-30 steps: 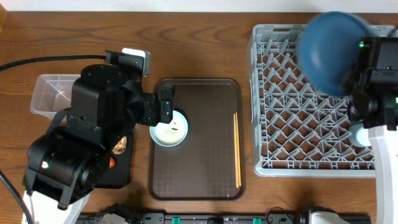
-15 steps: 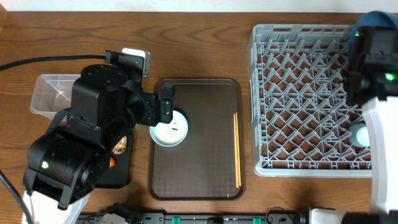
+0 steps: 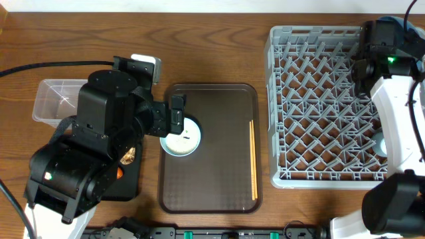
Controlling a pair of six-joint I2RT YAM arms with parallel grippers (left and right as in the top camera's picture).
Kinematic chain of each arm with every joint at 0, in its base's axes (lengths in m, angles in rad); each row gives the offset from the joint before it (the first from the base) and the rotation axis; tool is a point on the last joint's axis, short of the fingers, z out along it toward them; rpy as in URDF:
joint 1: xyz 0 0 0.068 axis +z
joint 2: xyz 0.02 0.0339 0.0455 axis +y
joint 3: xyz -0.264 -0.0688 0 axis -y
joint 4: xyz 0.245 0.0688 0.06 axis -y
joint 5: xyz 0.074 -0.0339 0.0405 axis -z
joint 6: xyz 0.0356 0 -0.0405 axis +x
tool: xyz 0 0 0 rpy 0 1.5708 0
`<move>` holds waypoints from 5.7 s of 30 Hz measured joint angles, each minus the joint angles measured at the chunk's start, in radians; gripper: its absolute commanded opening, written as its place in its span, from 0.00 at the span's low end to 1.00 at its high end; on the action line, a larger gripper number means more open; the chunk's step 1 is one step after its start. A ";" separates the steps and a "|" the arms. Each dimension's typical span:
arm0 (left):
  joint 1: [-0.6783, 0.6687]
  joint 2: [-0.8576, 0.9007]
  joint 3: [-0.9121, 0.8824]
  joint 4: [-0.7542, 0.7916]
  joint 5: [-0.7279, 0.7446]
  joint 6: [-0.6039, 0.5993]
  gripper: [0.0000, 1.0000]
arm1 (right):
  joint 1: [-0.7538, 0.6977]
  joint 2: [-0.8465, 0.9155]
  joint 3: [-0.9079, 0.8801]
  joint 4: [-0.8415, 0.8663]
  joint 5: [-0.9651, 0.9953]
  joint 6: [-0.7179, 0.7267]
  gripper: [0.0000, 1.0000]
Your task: Sort waste into correct bins and load items into the dishwasher rack
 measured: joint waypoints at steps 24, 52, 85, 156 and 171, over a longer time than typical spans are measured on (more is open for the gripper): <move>0.000 0.057 0.000 -0.003 0.000 0.000 0.98 | -0.035 0.134 0.000 0.037 0.017 0.000 0.01; 0.000 0.057 0.000 -0.031 0.000 0.000 0.98 | 0.033 0.132 0.000 -0.045 0.002 -0.019 0.70; 0.000 0.046 -0.035 -0.251 -0.001 -0.043 0.98 | 0.318 -0.328 0.000 -0.038 -1.336 -0.285 0.99; 0.158 0.449 -0.672 0.378 -0.043 -0.232 0.38 | 0.355 -0.220 0.000 -0.182 -1.278 -0.220 0.98; 0.158 0.450 -0.673 0.399 -0.054 -0.227 0.29 | 0.355 -0.220 0.000 -0.182 -1.277 -0.220 0.99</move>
